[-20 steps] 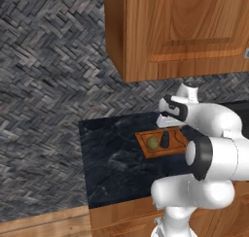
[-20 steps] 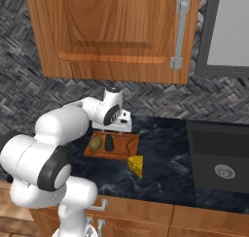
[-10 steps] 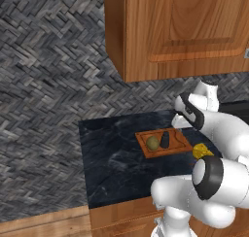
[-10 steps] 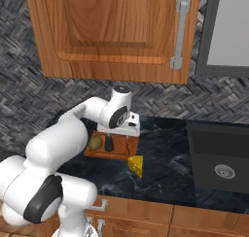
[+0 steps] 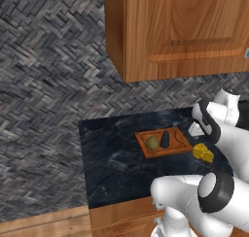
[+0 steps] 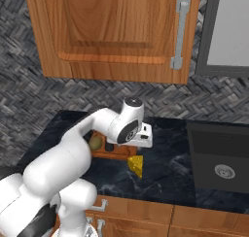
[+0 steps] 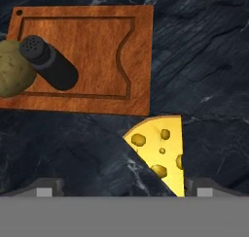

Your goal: Retrieve the reheated potato from the microwave, then place the potato, cheese, and condiment on the cutting board.

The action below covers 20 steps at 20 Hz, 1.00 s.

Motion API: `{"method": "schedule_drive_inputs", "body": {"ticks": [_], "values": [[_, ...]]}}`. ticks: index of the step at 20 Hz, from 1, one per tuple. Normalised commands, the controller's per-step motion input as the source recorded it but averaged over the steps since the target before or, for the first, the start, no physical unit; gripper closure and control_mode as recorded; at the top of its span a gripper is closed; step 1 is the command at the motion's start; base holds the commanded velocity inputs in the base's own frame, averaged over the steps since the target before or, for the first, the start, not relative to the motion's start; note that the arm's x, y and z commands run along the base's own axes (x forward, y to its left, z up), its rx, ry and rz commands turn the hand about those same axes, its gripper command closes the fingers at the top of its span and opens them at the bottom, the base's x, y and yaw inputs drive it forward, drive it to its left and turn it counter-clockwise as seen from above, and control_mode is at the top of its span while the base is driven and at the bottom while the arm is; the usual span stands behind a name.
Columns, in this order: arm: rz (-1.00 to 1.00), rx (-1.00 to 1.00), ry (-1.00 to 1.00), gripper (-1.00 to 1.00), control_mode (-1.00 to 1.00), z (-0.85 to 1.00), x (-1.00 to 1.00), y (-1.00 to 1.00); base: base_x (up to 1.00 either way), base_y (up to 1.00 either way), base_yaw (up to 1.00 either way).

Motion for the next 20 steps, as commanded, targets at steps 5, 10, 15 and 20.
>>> {"method": "schedule_drive_inputs", "body": {"ticks": [5, 10, 15, 20], "values": [[0.0, -0.06, 0.0, -1.0, -1.0, -0.15, 0.0, -0.3, 0.0, 0.0, 0.0], [0.0, -0.08, 0.01, -1.0, -1.0, -0.2, 0.07, -0.15, 0.0, 0.0, 0.0], [0.0, -0.04, 0.03, -1.0, -1.0, -0.21, 0.01, -0.08, 0.0, 0.0, 0.0], [0.0, 0.0, 0.0, -1.0, -1.0, -0.2, 0.0, -0.13, 0.0, 0.0, 0.0]]}}
